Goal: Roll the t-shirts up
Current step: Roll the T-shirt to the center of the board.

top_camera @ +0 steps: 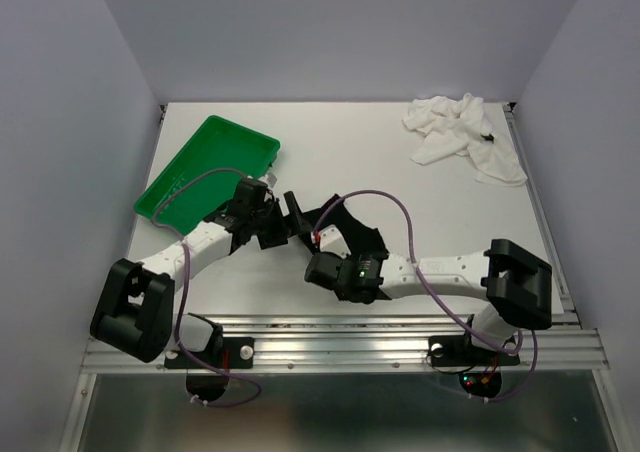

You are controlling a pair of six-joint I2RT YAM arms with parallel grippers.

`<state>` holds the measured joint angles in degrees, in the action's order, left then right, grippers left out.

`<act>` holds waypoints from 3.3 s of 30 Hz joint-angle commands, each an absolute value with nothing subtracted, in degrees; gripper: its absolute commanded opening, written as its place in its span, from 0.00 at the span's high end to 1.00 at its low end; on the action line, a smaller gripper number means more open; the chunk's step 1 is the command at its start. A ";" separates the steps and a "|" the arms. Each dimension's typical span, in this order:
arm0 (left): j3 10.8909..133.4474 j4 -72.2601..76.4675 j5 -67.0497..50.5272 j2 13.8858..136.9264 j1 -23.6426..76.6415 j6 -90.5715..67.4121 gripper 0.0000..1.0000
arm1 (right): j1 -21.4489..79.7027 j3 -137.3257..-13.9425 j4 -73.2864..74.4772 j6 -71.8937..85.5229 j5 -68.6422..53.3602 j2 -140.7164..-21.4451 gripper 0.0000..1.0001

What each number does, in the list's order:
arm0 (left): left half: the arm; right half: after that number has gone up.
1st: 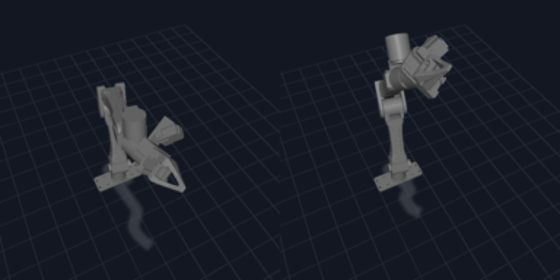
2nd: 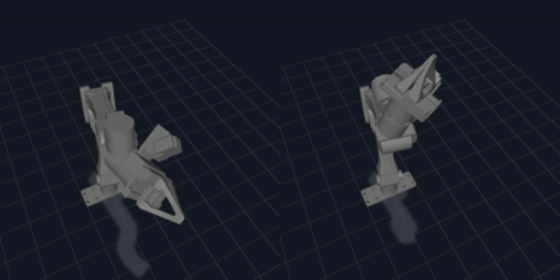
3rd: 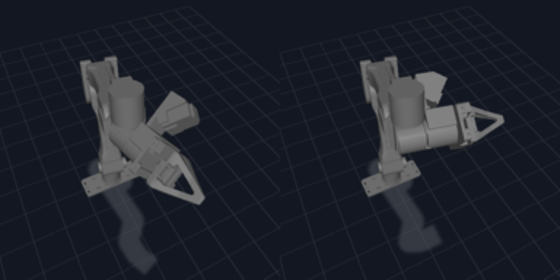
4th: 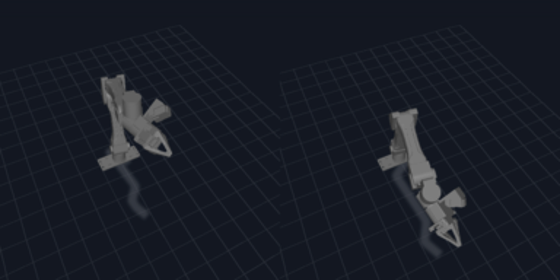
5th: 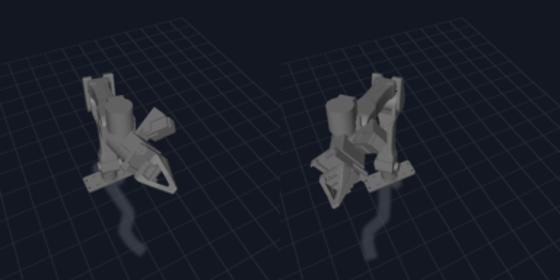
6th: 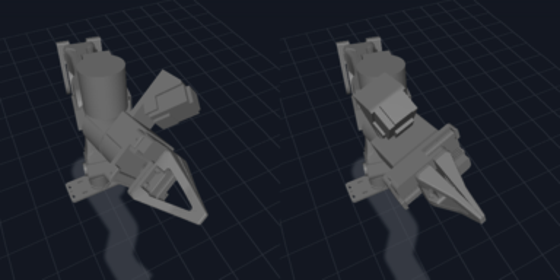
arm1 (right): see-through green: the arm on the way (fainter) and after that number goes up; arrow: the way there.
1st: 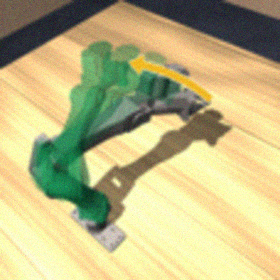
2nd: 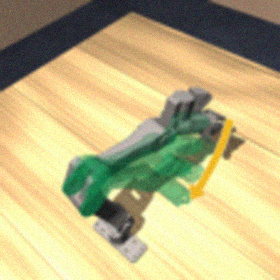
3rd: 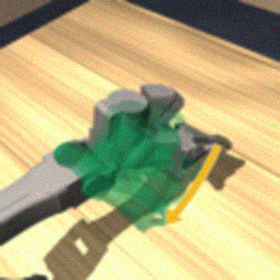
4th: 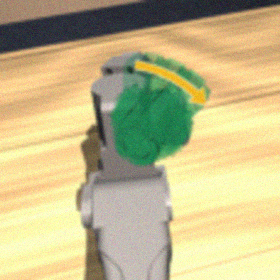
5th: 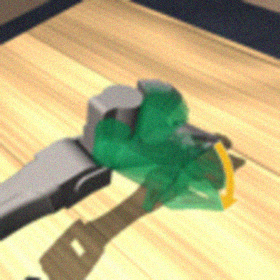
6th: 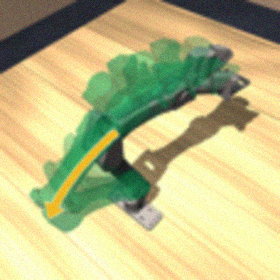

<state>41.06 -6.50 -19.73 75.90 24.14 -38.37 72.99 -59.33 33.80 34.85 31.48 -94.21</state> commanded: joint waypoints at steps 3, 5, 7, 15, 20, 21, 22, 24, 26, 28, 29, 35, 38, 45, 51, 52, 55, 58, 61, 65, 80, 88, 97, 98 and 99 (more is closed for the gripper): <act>39.29 2.90 -22.41 77.25 25.22 -40.25 0.05 | 71.10 -56.96 24.61 34.01 22.78 -88.25 0.99; 38.41 4.83 -22.76 77.26 25.31 -40.69 0.04 | 69.53 -56.43 23.82 34.28 21.45 -87.37 0.99; 37.88 5.98 -22.94 77.43 25.40 -41.04 0.03 | 67.95 -55.37 22.77 34.63 19.26 -85.96 0.99; 37.09 5.36 -22.32 77.61 25.49 -41.13 0.02 | 65.21 -53.61 21.62 35.16 15.73 -83.50 0.99; 36.39 5.10 -21.18 77.34 25.58 -41.57 0.02 | 65.21 -53.79 21.36 35.16 15.12 -83.50 0.99; 36.47 5.10 -21.01 77.52 25.58 -41.83 0.02 | 65.21 -53.79 21.27 35.16 15.03 -83.50 0.99; 36.56 5.53 -21.01 77.61 25.66 -42.01 0.02 | 65.21 -53.79 21.27 35.07 14.94 -83.50 0.99; 36.82 6.50 -21.09 78.13 25.66 -42.71 0.02 | 65.21 -53.79 21.27 35.07 14.77 -83.41 0.99; 37.61 7.73 -20.83 78.92 25.75 -42.89 0.02 | 65.21 -53.70 21.27 35.24 14.77 -83.32 0.99; 39.36 8.09 -20.92 81.64 25.75 -42.19 0.02 | 65.21 -53.70 21.27 35.33 14.59 -83.15 0.99; 39.98 8.17 -21.09 82.52 25.75 -42.01 0.02 | 65.21 -53.70 21.27 35.33 14.59 -83.06 0.99; 43.77 10.90 -22.23 88.94 26.54 -42.28 0.02 | 65.21 -53.26 21.36 35.68 14.50 -82.62 0.99; 44.91 11.86 -22.15 90.70 26.89 -43.33 0.08 | 65.21 -53.00 21.36 35.60 14.68 -82.70 0.99; 45.53 11.08 -21.27 89.74 27.07 -46.32 0.70 | 65.21 -54.05 24.25 35.07 16.87 -83.32 0.85; 47.90 2.82 -19.78 88.42 27.16 -51.23 1.00 | 65.21 -58.79 31.10 32.35 21.88 -84.37 0.34; 48.07 2.03 -19.60 88.24 27.25 -51.85 1.00 | 65.21 -60.45 32.07 32.08 22.84 -84.55 0.31; 49.56 -1.39 -18.11 87.54 27.60 -53.61 1.00 | 68.02 -63.18 37.42 31.38 29.85 -85.42 0.22; 51.41 -4.21 -16.62 87.71 27.95 -53.62 1.00 | 70.92 -66.17 40.94 31.03 34.96 -87.35 0.19; 52.03 -5.36 -15.91 88.15 28.04 -53.61 1.00 | 73.90 -69.07 43.23 31.02 38.22 -89.73 0.16; 52.03 -5.45 -15.82 88.24 28.21 -53.70 1.00 | 77.16 -72.15 45.44 30.94 42.88 -94.21 0.15; 52.47 -6.06 -15.73 87.89 28.21 -53.17 1.00 | 78.31 -69.18 39.47 30.67 47.02 -103.09 0.37; 52.65 -6.68 -15.38 87.54 28.30 -52.91 1.00 | 78.31 -67.06 37.18 31.29 48.16 -104.41 0.52; 52.38 -7.03 -14.85 86.49 28.30 -51.77 1.00 | 76.65 -66.01 36.12 32.17 48.69 -104.33 0.91; 52.30 -7.03 -14.77 85.88 28.30 -51.25 1.00 | 76.64 -65.66 35.51 32.17 47.91 -103.46 0.95; 52.38 -7.03 -14.77 85.43 28.39 -50.28 0.99 | 75.94 -65.39 35.07 32.25 47.29 -103.01 0.99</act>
<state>50.28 -6.57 -14.44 89.86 28.08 -52.58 77.49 -66.76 37.65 30.87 46.68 -103.98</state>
